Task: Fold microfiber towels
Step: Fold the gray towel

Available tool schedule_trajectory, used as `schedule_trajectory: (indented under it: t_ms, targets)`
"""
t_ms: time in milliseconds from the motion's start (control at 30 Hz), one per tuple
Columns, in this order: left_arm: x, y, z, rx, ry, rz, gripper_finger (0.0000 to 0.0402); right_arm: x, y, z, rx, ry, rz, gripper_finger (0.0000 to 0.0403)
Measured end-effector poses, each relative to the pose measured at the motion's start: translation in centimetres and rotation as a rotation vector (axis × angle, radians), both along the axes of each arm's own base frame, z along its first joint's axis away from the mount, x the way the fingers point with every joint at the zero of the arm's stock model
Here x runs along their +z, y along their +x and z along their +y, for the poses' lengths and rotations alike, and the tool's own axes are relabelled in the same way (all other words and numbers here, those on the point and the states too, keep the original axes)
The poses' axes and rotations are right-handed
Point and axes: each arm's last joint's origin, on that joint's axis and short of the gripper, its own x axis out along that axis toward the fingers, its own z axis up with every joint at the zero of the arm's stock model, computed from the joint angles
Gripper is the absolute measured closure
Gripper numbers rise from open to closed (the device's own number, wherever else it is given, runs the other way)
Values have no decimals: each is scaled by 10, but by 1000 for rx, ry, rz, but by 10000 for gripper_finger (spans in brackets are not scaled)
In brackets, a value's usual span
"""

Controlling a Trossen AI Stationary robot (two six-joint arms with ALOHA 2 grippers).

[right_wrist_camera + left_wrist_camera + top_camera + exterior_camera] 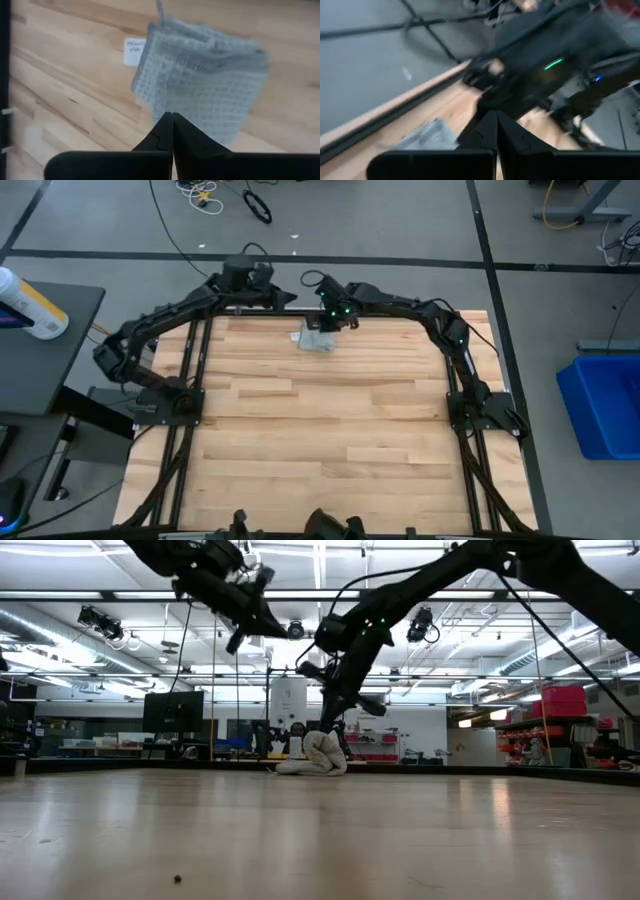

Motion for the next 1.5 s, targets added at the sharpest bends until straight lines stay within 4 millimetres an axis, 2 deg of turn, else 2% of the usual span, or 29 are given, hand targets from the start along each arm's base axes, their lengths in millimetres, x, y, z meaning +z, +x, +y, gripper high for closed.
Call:
schedule_trajectory:
  t_ms: [167,267,367,400,500,633,800,1033,1300,1400,1500]
  targets:
    - [25,-14,-16,3,33,-57,402,-20,12,1,-8,15,-13,402]
    - [35,-21,-23,13,41,-79,402,-32,21,-1,-18,50,-59,402]
    - [41,-27,-28,19,47,-83,401,-56,24,-4,-36,102,-29,402]
    - [42,-29,-30,21,43,-83,401,-58,24,-4,-35,95,-19,402]
    - [46,-33,-33,23,45,-86,401,-46,26,-9,-32,52,-68,403]
    - [49,-37,-37,21,34,-86,401,-46,23,-8,-34,83,-53,403]
    - [56,-42,-42,24,43,-112,401,-3,23,-5,-29,29,-110,403]
    - [62,-48,-49,5,41,-132,401,10,22,5,-22,74,-12,403]
    - [63,-48,-50,5,45,-135,401,4,13,10,19,109,103,403]
    - [62,-48,-50,6,43,-133,401,-1,17,9,25,118,82,403]
    - [62,-48,-50,6,43,-133,401,-14,22,6,27,159,66,403]
